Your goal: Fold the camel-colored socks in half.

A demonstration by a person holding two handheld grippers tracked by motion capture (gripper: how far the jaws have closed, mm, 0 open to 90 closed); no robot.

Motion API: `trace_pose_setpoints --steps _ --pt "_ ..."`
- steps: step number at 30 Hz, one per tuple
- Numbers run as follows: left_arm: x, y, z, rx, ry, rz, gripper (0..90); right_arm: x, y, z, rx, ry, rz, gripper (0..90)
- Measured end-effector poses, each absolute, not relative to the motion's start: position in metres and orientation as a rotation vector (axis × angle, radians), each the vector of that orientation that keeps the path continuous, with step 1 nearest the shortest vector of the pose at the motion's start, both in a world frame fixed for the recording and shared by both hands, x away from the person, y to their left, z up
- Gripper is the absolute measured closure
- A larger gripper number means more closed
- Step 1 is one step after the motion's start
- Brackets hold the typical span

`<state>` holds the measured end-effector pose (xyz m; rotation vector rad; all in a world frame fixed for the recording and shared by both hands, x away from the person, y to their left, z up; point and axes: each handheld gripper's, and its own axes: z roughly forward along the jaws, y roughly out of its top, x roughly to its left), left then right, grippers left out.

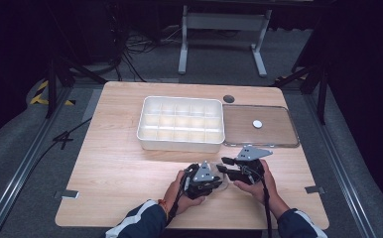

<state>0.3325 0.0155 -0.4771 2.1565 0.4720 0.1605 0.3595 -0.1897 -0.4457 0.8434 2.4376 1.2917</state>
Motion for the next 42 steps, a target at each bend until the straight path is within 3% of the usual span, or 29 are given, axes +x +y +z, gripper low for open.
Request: trace_pose_setpoints --steps 7,11,15,25,30,34,42 --pt "0.332 0.016 -0.477 2.16 0.456 0.177 80.1 0.364 -0.186 -0.456 0.853 2.496 1.223 66.5" --pt "0.331 0.016 -0.477 2.17 0.449 0.183 79.7 0.366 -0.19 -0.462 0.861 2.524 1.215 76.4" --pt "0.329 0.018 -0.475 2.182 0.433 0.187 79.5 0.365 -0.191 -0.464 0.861 2.529 1.201 80.3" --pt "0.324 0.037 -0.453 2.179 0.37 0.145 77.9 0.36 -0.193 -0.468 0.857 2.522 1.202 81.7" --pt "0.33 0.047 -0.442 2.108 0.437 0.149 77.9 0.357 -0.19 -0.467 0.835 2.511 1.181 81.8" --pt "0.335 0.043 -0.451 2.087 0.49 0.133 77.9 0.355 -0.189 -0.467 0.817 2.503 1.164 81.8" --pt "0.33 0.025 -0.469 2.172 0.413 0.149 80.3 0.351 -0.185 -0.466 0.78 2.501 1.131 81.9"
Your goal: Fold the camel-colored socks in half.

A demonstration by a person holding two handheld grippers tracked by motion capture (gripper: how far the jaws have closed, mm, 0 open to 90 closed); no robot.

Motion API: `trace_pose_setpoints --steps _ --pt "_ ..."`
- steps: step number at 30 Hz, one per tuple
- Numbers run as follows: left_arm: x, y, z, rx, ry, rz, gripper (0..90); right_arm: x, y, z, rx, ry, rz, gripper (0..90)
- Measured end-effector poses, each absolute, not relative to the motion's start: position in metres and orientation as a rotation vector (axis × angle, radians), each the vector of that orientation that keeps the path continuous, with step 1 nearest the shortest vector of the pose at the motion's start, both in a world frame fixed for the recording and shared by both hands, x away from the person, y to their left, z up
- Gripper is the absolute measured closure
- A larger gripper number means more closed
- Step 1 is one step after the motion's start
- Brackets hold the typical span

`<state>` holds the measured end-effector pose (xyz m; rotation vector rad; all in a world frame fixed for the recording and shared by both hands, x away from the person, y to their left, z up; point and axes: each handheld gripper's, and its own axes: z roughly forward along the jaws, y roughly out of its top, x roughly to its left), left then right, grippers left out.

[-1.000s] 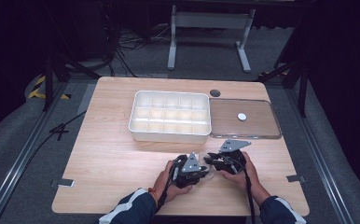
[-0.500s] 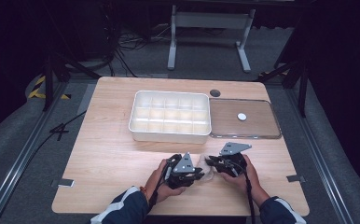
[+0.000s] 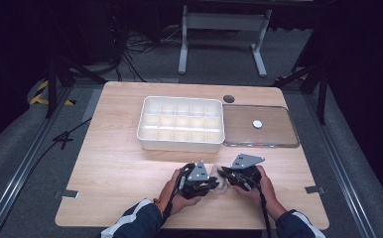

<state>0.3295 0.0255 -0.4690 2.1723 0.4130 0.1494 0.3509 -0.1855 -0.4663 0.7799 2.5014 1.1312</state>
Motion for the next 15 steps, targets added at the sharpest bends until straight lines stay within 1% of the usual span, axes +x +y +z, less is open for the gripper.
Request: trace_pose_setpoints --steps 2,3,15 --pt "0.3247 0.0209 -0.4695 2.23 0.369 0.211 80.9 0.3504 -0.185 -0.4662 0.772 2.502 1.121 81.9" --pt "0.3227 0.0195 -0.4708 2.233 0.363 0.225 81.4 0.3503 -0.1851 -0.4662 0.773 2.502 1.12 81.8" --pt "0.3183 0.016 -0.4742 2.242 0.339 0.253 83.1 0.3492 -0.189 -0.4646 0.794 2.482 1.114 81.1"
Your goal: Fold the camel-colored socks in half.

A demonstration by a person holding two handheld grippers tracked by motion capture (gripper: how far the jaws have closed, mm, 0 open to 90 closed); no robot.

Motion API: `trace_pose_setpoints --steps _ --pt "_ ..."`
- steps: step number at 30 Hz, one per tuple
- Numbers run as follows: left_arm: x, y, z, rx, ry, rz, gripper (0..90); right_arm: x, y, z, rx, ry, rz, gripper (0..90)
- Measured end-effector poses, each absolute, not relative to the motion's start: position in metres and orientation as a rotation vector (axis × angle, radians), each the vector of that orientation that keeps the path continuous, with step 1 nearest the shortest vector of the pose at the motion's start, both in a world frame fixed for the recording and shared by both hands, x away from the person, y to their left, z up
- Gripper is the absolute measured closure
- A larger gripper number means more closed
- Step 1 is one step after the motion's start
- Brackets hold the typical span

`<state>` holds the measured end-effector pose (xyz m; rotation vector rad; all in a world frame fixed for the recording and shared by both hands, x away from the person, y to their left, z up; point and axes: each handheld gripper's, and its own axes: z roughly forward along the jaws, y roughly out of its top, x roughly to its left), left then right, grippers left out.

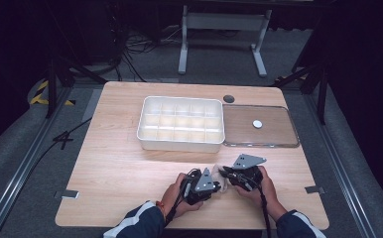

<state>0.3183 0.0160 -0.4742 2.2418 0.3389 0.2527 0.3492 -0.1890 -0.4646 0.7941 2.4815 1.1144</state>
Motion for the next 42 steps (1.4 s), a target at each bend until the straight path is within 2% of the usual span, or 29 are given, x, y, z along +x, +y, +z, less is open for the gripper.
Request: trace_pose_setpoints --steps 16,21,29,32,36,42 --pt "0.32 0.015 -0.475 2.238 0.338 0.247 83.5 0.353 -0.196 -0.458 0.853 2.46 1.101 81.4" --pt "0.32 0.016 -0.475 2.239 0.339 0.238 83.6 0.355 -0.198 -0.458 0.885 2.419 1.025 86.2" --pt "0.321 0.016 -0.476 2.232 0.343 0.229 83.6 0.352 -0.2 -0.442 0.828 2.357 1.224 84.1" --pt "0.321 0.016 -0.476 2.234 0.344 0.225 83.7 0.352 -0.185 -0.445 0.75 2.414 1.23 82.1" --pt "0.321 0.016 -0.476 2.237 0.334 0.234 84.0 0.359 -0.174 -0.459 0.735 2.466 1.164 84.3" --pt "0.321 0.014 -0.476 2.236 0.327 0.242 84.2 0.367 -0.178 -0.47 0.812 2.48 1.1 85.4"
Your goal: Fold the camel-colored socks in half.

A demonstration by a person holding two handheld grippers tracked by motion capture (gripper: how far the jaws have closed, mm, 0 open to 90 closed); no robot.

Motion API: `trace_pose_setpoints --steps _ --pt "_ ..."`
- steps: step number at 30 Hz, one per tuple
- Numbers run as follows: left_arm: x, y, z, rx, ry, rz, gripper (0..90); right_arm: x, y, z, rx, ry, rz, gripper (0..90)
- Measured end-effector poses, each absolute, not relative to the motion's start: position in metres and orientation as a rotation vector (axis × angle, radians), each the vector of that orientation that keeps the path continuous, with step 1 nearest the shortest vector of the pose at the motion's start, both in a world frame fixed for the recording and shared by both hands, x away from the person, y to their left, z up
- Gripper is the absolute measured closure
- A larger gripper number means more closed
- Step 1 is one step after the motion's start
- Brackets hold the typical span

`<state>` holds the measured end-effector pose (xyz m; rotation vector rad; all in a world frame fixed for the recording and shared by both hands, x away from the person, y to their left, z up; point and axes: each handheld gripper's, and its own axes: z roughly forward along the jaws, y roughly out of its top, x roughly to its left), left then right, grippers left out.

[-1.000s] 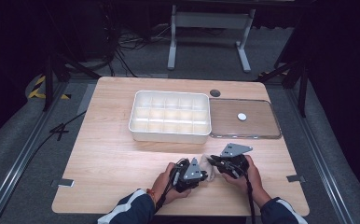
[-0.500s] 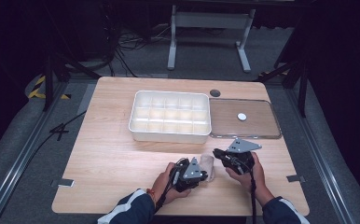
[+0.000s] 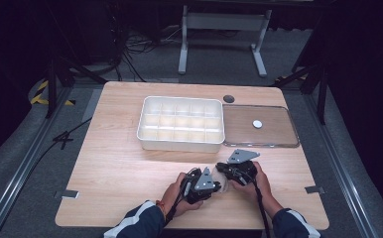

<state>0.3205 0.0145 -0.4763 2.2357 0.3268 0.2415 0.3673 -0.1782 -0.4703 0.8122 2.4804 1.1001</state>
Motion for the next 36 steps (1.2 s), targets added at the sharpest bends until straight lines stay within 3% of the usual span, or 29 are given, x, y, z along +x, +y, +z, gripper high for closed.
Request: trace_pose_setpoints --steps 14,27,36 --pt "0.321 0.014 -0.477 2.236 0.321 0.241 84.3 0.374 -0.196 -0.476 0.906 2.457 1.042 84.5" --pt "0.322 0.015 -0.477 2.237 0.32 0.24 84.3 0.349 -0.208 -0.444 0.785 2.411 1.224 77.9" --pt "0.321 0.014 -0.476 2.242 0.325 0.237 84.2 0.353 -0.203 -0.468 0.798 2.529 1.172 77.8"
